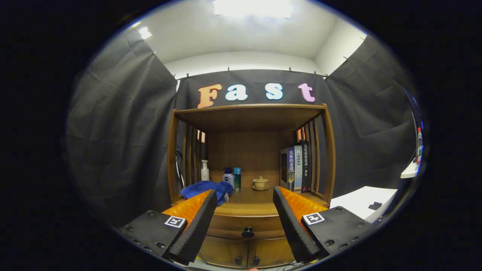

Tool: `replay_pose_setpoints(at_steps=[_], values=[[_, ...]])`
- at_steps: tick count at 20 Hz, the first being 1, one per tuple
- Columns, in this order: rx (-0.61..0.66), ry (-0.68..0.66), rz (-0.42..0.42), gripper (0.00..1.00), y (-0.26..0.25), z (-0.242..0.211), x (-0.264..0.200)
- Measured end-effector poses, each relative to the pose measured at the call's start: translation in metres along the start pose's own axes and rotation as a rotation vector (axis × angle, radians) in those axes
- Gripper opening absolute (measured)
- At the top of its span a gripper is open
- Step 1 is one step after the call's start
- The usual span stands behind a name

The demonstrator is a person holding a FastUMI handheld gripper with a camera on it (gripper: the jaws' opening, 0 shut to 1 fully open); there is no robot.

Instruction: Pull open the drawer, take out the items inside it, and place them on the countertop above the cabinet.

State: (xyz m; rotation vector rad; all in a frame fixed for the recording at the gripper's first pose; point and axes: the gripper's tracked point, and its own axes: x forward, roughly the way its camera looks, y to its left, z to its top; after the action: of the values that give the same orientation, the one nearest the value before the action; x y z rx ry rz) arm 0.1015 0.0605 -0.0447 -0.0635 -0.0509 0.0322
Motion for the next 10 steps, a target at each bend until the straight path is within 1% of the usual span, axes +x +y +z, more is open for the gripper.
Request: replay_pose_setpoints(at_steps=[3, 5, 7, 9, 10], values=[[0.025, 0.070, 0.006, 0.96, 0.010, -0.063, 0.036], [0.050, 0.120, 0.012, 0.97, 0.007, -0.103, 0.054], [0.040, 0.140, -0.014, 0.98, -0.001, -0.135, 0.072], [0.003, 0.167, -0.047, 0.98, -0.013, -0.168, 0.091], [-0.005, 0.188, -0.050, 0.98, -0.017, -0.184, 0.097]])
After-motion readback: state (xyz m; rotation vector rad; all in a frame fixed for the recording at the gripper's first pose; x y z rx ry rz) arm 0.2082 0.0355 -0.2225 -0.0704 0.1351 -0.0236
